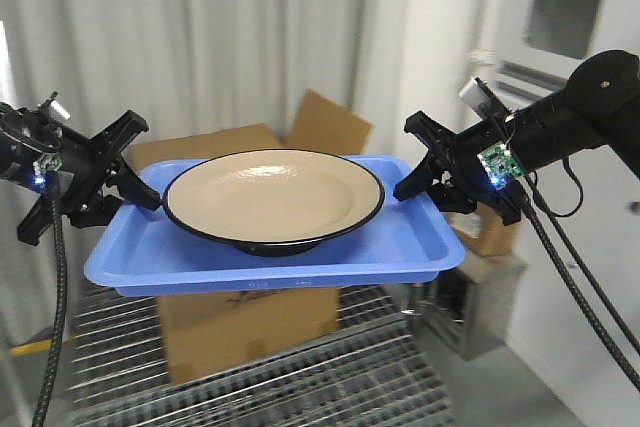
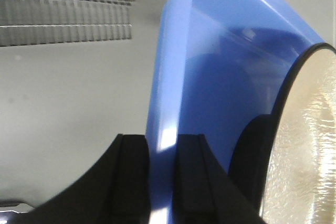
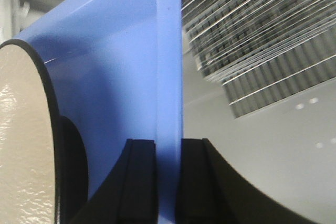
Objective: Place disk in tray to left cabinet
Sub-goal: 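Keep holding the tray while driving toward the white cabinet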
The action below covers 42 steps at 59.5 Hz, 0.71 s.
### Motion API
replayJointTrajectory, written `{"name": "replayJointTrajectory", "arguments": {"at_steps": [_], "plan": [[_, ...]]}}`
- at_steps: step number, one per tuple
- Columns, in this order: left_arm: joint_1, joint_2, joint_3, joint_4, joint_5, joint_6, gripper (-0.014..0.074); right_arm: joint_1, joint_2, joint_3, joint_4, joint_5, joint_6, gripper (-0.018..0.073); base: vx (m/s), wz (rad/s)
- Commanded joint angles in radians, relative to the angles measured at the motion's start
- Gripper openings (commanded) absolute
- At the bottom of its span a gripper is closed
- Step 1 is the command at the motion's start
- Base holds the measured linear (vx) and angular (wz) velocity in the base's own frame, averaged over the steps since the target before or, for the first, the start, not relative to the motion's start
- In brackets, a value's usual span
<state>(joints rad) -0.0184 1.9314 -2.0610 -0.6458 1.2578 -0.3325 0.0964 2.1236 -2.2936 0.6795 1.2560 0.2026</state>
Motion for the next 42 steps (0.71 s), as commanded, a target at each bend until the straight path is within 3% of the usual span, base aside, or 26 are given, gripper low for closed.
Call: {"name": "replayJointTrajectory", "arguments": {"at_steps": [1, 42], "plan": [[-0.035, -0.065, -0.035, -0.222, -0.005, -0.026, -0.0001, 0.034, -0.072, -0.036, 0.217, 0.019, -0.002, -0.0003, 0.17, -0.68], [-0.035, -0.065, -0.035, -0.222, -0.008, -0.026, -0.0001, 0.034, -0.072, -0.036, 0.212, 0.016, -0.002, -0.0003, 0.16, -0.64]]}}
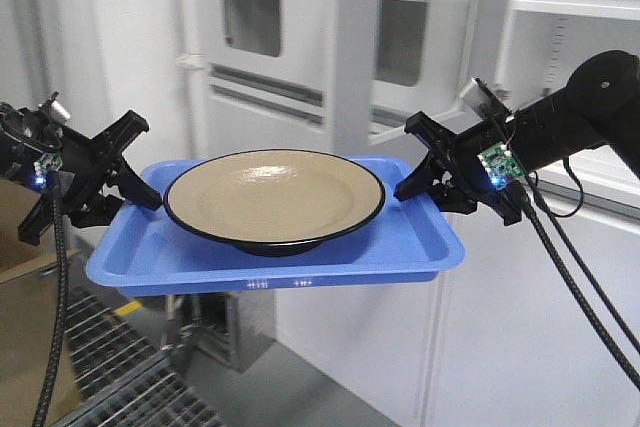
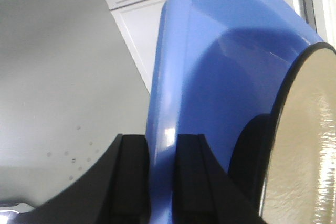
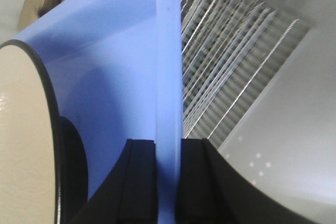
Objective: Place disk in tray to left cabinet
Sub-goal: 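Keep holding the tray while driving toward the white cabinet, then carry the tray into the open cabinet shelf space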
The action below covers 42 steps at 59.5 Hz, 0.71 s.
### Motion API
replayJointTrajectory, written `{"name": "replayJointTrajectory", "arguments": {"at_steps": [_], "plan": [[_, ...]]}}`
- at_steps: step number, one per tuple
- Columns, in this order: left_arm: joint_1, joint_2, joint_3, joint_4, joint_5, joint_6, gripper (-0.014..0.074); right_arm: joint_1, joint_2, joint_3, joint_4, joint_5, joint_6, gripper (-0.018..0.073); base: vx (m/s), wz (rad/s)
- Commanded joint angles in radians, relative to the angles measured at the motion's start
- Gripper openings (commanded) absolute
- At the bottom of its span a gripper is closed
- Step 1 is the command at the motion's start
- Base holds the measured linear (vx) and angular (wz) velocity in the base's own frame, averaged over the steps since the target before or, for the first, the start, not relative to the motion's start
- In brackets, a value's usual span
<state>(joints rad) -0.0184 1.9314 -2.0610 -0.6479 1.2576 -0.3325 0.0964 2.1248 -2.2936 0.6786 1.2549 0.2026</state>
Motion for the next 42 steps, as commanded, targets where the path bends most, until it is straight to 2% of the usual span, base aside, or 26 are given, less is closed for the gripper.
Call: {"name": "replayJointTrajectory", "arguments": {"at_steps": [1, 19, 42], "plan": [[-0.035, -0.065, -0.035, -0.22, -0.008, -0.026, -0.0001, 0.034, -0.073, -0.036, 0.214, 0.018, -0.002, -0.0003, 0.14, -0.53], [-0.035, -0.065, -0.035, -0.22, -0.008, -0.026, -0.0001, 0.034, -0.073, -0.036, 0.215, 0.018, -0.002, -0.0003, 0.11, -0.43], [-0.035, -0.065, -0.035, -0.22, -0.008, -0.026, -0.0001, 0.034, -0.073, -0.036, 0.215, 0.018, -0.002, -0.0003, 0.06, -0.28]]}}
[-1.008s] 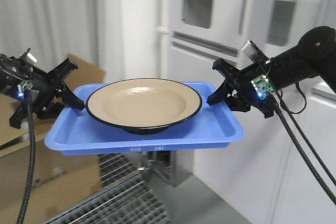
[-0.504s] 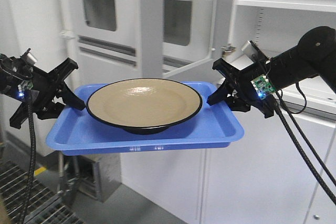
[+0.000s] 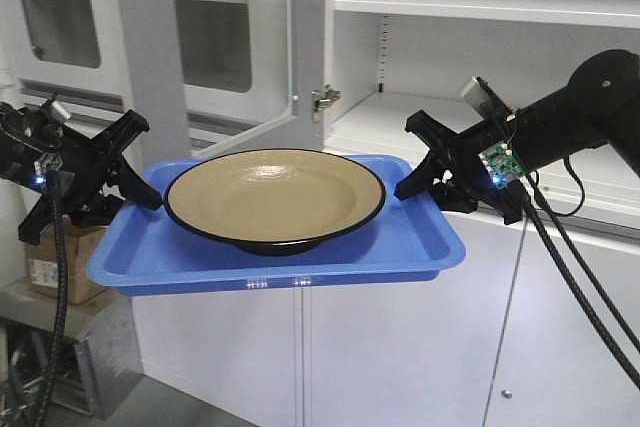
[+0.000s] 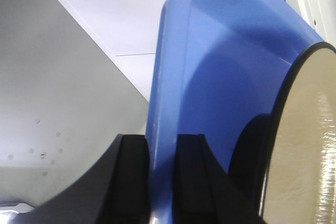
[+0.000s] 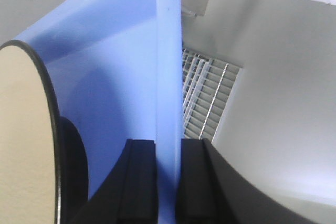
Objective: Place disk in tray to left cabinet
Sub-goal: 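Carry the tray into the open cabinet shelf space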
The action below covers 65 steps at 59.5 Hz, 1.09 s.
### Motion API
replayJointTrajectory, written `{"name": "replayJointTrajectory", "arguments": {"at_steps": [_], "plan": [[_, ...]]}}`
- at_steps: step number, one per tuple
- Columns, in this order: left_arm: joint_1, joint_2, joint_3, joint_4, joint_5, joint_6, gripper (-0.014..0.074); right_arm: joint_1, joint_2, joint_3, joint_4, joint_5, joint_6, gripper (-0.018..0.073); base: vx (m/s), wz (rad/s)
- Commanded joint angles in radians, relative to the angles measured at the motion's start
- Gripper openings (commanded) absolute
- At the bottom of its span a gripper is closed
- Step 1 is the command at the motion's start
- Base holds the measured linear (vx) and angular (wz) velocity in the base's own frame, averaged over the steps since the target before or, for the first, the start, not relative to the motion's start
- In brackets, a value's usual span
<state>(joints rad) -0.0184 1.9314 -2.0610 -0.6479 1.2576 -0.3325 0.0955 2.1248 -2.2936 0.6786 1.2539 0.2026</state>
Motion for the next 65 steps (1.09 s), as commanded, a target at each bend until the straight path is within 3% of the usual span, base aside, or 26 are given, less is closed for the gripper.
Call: {"name": "replayJointTrajectory", "arguments": {"at_steps": [1, 65], "plan": [[-0.035, -0.065, -0.035, -0.22, -0.008, -0.026, -0.0001, 0.034, -0.073, -0.036, 0.215, 0.018, -0.002, -0.0003, 0.06, -0.24], [-0.035, -0.065, -0.035, -0.22, -0.005, -0.026, -0.0001, 0.034, -0.073, -0.036, 0.215, 0.02, -0.002, -0.0003, 0.15, -0.29]]}}
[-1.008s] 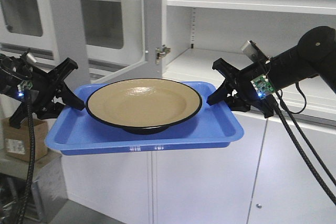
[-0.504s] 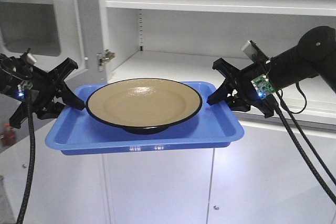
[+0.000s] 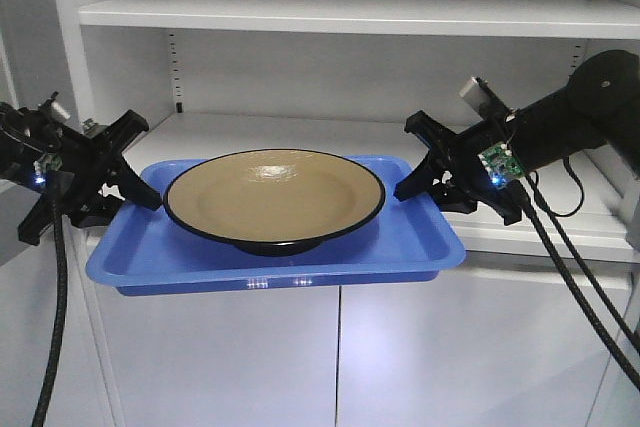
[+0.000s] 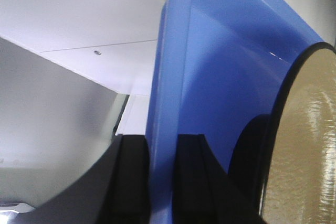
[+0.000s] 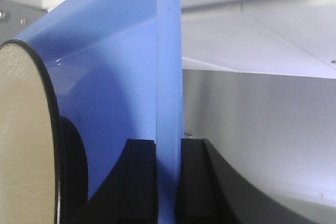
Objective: Place disk in tray to left cabinet
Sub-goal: 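Carry the tray into the open cabinet shelf space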
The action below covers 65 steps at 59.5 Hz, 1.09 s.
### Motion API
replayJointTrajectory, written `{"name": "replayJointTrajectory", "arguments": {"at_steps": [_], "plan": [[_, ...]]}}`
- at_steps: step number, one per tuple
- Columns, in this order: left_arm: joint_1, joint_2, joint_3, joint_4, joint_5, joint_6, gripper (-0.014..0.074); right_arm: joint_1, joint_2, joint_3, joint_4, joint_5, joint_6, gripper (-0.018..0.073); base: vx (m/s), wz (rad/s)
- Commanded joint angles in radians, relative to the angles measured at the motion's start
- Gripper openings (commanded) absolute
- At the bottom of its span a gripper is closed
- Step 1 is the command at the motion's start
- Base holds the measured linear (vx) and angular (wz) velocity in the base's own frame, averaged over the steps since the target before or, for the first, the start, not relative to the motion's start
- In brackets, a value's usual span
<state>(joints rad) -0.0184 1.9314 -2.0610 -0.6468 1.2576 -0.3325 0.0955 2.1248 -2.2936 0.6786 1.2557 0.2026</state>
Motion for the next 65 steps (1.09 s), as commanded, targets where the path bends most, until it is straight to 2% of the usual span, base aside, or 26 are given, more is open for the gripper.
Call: {"name": "replayJointTrajectory", "arguments": {"at_steps": [1, 31, 65], "plan": [[-0.035, -0.065, -0.035, -0.221, -0.005, -0.026, -0.0001, 0.034, -0.073, -0.036, 0.215, 0.019, -0.002, -0.0003, 0.25, -0.23], [-0.035, -0.065, -0.035, -0.221, -0.005, -0.026, -0.0001, 0.034, -0.073, -0.036, 0.215, 0.019, -0.002, -0.0003, 0.23, -0.2], [-0.035, -0.065, -0.035, -0.221, -0.005, -0.026, -0.0001, 0.034, -0.073, -0.036, 0.215, 0.019, -0.002, -0.0003, 0.13, -0.04]]}}
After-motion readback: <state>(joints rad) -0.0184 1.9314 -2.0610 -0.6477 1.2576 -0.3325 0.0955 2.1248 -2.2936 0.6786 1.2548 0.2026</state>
